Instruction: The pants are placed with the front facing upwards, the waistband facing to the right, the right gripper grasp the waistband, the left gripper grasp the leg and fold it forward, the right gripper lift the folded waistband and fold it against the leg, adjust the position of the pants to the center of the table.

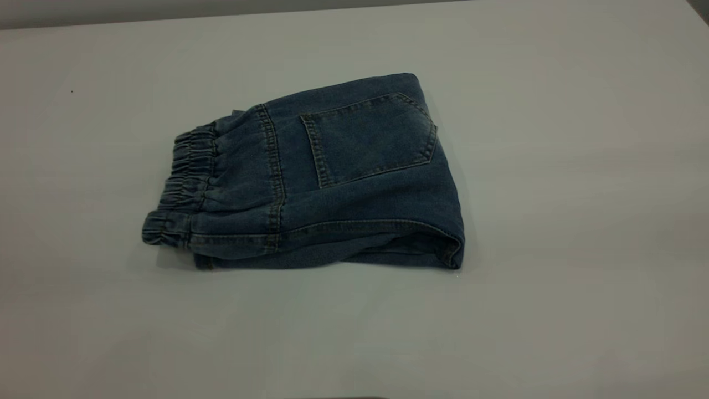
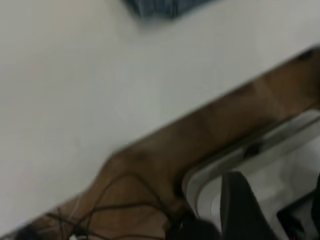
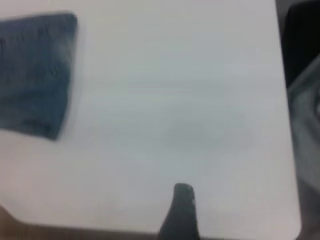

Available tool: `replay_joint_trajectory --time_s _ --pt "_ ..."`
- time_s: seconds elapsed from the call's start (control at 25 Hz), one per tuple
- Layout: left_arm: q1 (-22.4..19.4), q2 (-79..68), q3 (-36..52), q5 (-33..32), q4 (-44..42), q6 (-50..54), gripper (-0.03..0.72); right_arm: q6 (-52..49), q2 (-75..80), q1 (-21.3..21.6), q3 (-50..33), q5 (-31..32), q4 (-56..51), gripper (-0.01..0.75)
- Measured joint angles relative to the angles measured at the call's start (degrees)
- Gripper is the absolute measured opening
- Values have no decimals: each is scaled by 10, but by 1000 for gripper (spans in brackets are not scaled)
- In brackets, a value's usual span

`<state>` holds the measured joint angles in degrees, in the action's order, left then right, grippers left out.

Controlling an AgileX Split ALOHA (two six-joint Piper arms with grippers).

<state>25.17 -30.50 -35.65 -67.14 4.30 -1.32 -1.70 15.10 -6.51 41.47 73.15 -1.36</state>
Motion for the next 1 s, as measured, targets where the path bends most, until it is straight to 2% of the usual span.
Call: replay_joint_trajectory --time_s 0.12,0.36,0.6,1.0 --pt "0 69 51 2 -9 5 316 -1 -42 -3 -59 -5 -3 575" --pt "0 187 69 19 -12 13 316 -2 -83 -15 -138 -64 -15 575" --pt "0 240 75 25 -12 13 316 -2 -88 -15 -145 -80 -27 575" --pt "-1 243 75 25 -12 13 316 -3 -93 -15 -147 -84 -36 575"
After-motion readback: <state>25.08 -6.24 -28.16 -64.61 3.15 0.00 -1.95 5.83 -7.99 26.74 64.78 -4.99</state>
